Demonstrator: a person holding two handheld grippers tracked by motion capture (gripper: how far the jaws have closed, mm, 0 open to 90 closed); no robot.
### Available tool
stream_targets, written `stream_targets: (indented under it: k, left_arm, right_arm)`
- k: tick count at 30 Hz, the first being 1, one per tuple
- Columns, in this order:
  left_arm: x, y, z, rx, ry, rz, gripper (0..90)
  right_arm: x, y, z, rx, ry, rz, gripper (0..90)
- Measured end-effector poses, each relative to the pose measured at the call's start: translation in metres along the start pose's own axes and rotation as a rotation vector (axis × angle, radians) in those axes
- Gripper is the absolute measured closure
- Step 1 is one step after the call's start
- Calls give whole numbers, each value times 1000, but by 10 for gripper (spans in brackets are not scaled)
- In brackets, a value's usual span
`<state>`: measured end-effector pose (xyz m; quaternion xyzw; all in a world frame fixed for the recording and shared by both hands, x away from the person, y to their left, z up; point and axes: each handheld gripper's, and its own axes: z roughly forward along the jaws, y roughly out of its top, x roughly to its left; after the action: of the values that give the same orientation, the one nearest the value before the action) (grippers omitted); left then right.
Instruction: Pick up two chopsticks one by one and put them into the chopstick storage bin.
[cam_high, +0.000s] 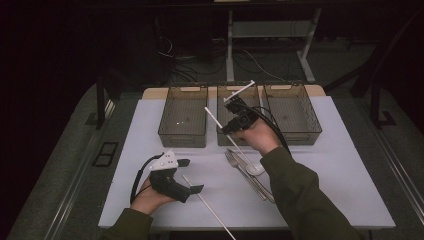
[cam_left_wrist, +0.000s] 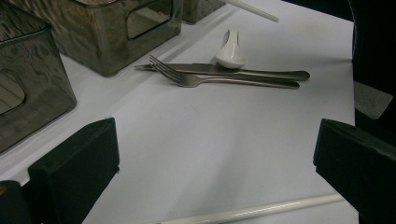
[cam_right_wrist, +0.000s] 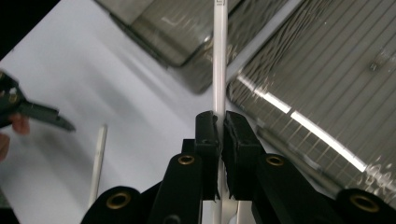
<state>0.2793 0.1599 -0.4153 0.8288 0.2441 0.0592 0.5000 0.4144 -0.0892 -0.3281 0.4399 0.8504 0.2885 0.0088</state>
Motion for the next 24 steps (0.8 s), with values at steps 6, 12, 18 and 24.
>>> stream_targets:
  k: [6,12,18,24]
  left_arm:
    - [0,0,1,4,2,11,0]
    - [0,0,1,-3,5,10,0]
    - [0,0,1,-3,0,11,0]
    - [1,0,0,-1,-1,12,0]
  right_arm:
    - [0,32,5,-22,0,13,841]
    - [7,63,15,-28,-9,18,841]
    - [13,91,29,-40,-9,33,841]
    - [12,118,42,-49,-6,61,841]
